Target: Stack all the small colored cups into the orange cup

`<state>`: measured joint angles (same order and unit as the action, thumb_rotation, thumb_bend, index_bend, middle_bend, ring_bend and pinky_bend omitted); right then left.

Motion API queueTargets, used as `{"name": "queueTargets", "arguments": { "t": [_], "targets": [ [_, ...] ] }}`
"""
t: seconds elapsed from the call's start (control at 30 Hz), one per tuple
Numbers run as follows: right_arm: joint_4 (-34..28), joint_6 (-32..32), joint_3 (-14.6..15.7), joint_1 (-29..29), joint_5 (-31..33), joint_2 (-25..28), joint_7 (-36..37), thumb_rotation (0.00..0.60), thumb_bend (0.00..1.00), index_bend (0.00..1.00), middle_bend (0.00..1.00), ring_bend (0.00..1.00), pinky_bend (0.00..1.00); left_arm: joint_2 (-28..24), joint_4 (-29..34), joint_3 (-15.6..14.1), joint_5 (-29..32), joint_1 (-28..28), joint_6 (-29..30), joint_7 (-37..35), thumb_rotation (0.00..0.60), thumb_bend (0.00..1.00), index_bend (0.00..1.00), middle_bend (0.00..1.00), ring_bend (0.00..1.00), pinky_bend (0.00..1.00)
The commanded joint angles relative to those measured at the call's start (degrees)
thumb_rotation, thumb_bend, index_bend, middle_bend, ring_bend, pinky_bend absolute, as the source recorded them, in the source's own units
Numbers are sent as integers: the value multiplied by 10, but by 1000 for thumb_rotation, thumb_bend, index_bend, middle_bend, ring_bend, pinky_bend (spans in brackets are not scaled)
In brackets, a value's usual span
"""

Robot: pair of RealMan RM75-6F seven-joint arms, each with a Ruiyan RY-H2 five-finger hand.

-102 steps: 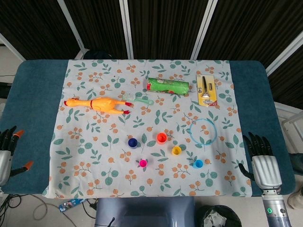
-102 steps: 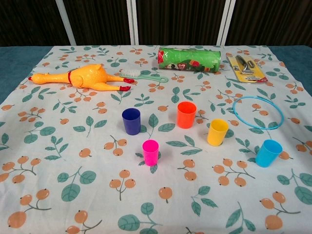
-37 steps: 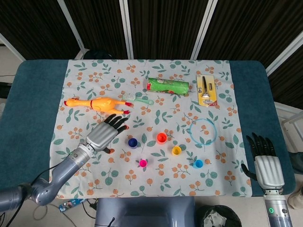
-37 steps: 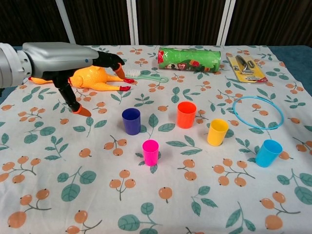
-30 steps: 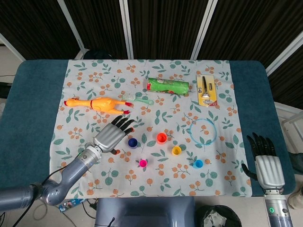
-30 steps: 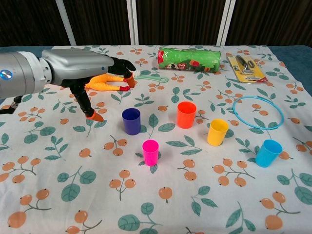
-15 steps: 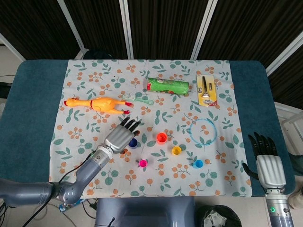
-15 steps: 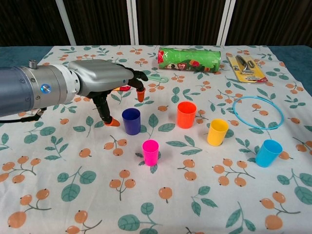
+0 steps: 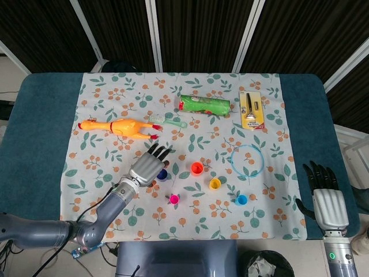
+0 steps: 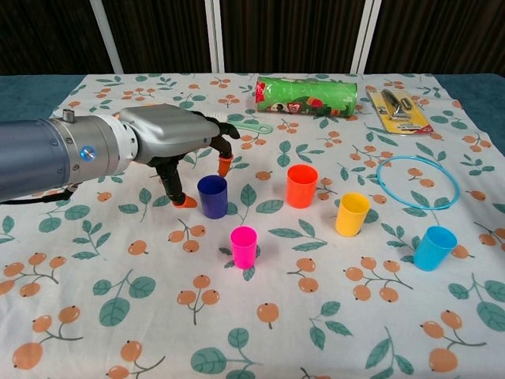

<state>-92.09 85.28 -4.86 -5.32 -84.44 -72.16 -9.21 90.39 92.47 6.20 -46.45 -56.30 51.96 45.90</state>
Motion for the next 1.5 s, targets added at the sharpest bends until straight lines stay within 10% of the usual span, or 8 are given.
{"name": "queueTargets", "arguments": {
  "t": [0.03,0.6,1.1,1.5],
  "targets": [
    [0,0,0,0,0,0,0,600,341,0,0,0,36,4,-3,-3,2,-3,2,2,600,209,387,30,0,0],
    [-2,4,-4,1,4,-2,3,600,341,0,0,0,36,3,4,-14,8,-14,16,4,600,270,482,73,0,0],
    [-6,5,-7,2,9,-1,0,600,341,0,0,0,36,-13,35,71,-45,-36,35,-83,600,269,488,92,0,0],
    [-1,4,-9,1,15,-4,-3,600,341,0,0,0,36,38,-31,85,-55,-75,9,-102,600,263,493,102,0,0]
  ]
}}
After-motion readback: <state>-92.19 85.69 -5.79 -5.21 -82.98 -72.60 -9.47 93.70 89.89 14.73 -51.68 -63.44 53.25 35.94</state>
